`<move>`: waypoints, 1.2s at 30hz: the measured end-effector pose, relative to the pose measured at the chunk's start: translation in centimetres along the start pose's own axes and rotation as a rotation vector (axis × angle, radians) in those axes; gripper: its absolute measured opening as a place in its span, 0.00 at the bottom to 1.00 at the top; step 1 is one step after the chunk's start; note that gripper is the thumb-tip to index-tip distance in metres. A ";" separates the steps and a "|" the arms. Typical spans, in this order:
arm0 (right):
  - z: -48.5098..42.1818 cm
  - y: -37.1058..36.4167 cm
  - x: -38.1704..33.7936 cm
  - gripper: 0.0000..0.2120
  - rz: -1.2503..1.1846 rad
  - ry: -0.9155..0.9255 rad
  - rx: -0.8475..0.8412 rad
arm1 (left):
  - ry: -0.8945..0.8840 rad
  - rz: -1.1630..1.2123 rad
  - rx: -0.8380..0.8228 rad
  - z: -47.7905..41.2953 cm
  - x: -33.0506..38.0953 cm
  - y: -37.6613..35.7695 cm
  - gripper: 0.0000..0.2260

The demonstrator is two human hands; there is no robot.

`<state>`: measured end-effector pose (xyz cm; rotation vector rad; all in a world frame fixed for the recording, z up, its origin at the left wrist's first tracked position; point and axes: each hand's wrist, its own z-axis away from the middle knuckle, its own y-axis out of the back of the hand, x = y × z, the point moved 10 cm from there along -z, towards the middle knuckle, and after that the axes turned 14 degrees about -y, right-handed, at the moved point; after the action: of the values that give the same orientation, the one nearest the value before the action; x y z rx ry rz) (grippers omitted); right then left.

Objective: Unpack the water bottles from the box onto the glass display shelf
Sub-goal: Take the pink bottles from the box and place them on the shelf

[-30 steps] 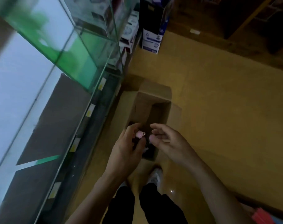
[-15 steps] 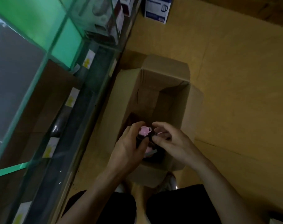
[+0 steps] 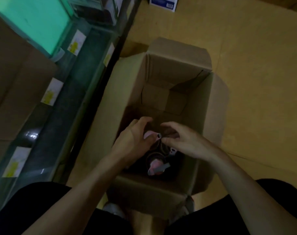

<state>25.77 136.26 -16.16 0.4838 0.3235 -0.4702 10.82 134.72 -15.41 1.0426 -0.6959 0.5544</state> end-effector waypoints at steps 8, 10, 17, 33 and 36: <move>-2.8 -0.9 0.4 0.30 0.154 0.022 0.026 | -0.033 -0.184 -0.102 -1.2 -2.2 -1.7 0.28; -3.5 -1.3 0.7 0.31 0.208 0.000 0.032 | -0.015 -0.218 -0.165 -1.4 -2.5 -2.6 0.28; -5.1 -2.3 0.6 0.28 0.290 0.053 0.120 | -0.054 -0.301 -0.331 -1.3 -1.0 -4.9 0.20; -8.6 -2.9 2.5 0.11 0.327 -0.057 0.221 | 0.106 -0.037 -0.267 -2.4 -4.7 -5.4 0.36; -8.7 -3.1 3.5 0.07 0.183 -0.124 0.148 | 0.115 0.008 -0.270 -2.3 -4.3 -5.6 0.25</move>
<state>25.57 137.04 -26.06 0.6194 0.1243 -0.3453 12.50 134.19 -22.61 0.7514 -0.6530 0.5071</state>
